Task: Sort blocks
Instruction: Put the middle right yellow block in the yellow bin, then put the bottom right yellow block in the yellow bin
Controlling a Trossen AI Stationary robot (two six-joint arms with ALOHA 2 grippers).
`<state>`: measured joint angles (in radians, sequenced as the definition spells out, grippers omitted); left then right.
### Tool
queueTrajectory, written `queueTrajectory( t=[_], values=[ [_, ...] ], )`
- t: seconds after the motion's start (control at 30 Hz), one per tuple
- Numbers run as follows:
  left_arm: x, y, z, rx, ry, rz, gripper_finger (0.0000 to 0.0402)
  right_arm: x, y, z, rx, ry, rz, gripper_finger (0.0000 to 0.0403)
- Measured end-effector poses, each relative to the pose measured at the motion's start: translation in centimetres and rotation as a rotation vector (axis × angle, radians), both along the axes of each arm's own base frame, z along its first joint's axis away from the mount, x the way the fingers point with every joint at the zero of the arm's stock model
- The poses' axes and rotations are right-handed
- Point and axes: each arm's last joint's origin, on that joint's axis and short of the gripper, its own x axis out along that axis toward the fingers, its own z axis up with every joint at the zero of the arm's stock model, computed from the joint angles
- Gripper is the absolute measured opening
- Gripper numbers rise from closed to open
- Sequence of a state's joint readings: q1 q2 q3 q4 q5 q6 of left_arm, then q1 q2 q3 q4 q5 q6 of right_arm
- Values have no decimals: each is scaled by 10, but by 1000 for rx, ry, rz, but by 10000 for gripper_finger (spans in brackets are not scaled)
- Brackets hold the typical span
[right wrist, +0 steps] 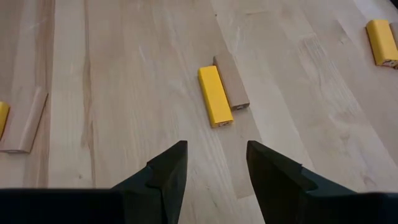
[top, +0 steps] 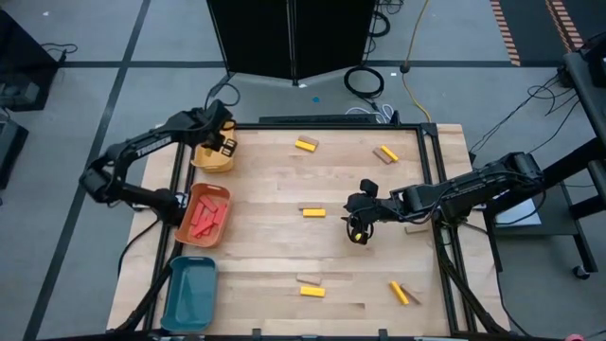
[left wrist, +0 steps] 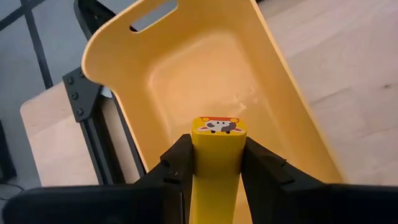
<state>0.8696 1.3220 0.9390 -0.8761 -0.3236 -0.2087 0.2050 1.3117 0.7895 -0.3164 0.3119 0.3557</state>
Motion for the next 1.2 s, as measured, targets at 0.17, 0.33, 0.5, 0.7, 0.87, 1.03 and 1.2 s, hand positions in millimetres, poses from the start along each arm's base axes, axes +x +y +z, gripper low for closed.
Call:
queueTrajectory(
  t=[0.17,0.33,0.5,0.7,0.87,1.03,1.2],
  values=[
    [0,1,-1,2,21,-27,129,0,0,0,0,0,0,160],
    [0,1,-1,5,20,-27,160,0,0,0,-1,0,0,160],
    [1,1,0,11,18,-26,170,0,0,0,-1,0,0,160],
    [6,-1,15,87,8,-67,171,-1,0,-1,-2,21,2,160],
    [20,-26,48,252,-169,-200,172,-4,-1,-3,6,46,-13,160],
    [47,-73,54,338,-541,-476,172,-6,0,-5,46,84,1,160],
    [76,-126,30,442,-913,-773,172,-11,5,-9,226,168,91,160]
  ],
)
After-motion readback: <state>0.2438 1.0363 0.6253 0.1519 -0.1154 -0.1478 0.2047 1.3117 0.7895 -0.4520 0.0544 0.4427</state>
